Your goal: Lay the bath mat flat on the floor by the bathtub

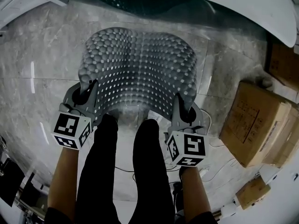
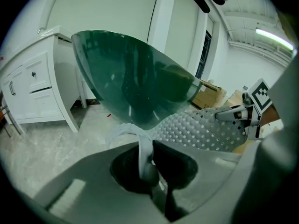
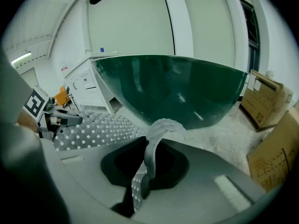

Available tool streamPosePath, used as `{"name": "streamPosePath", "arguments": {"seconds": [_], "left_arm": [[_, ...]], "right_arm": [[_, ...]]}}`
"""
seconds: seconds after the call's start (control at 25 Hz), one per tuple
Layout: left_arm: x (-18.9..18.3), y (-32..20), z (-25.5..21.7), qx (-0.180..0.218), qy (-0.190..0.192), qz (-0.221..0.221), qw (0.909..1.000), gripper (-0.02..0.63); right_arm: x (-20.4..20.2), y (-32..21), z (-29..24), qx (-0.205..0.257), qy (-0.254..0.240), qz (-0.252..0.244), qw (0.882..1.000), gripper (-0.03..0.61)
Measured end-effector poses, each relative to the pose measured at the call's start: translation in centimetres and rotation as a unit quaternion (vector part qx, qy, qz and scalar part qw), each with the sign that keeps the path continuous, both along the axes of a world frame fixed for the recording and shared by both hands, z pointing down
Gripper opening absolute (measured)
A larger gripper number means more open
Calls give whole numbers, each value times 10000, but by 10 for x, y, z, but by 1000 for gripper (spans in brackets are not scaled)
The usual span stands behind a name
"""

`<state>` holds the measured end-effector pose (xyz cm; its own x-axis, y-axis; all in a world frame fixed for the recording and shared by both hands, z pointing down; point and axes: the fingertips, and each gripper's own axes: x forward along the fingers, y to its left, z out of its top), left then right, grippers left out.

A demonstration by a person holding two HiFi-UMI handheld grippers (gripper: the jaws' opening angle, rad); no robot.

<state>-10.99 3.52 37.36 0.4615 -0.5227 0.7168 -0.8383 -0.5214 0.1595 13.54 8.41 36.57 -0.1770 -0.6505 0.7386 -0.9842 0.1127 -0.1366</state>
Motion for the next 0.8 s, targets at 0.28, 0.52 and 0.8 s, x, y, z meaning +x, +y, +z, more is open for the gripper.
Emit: {"name": "streamPosePath", "arguments": {"seconds": [0.28,0.52,0.8], "left_arm": [[2,15,-27,121,-44,67,9999,18],[-5,3,12,83,-208,148,9996,18],[-9,6,30,146,-302,344,9988,18]], "right_arm": [[0,11,-29,86,23,-121,9999,43],[-4,-3,10,34,52,-242,9997,43],[-9,-2,27,134,128,-333,9993,43]]}}
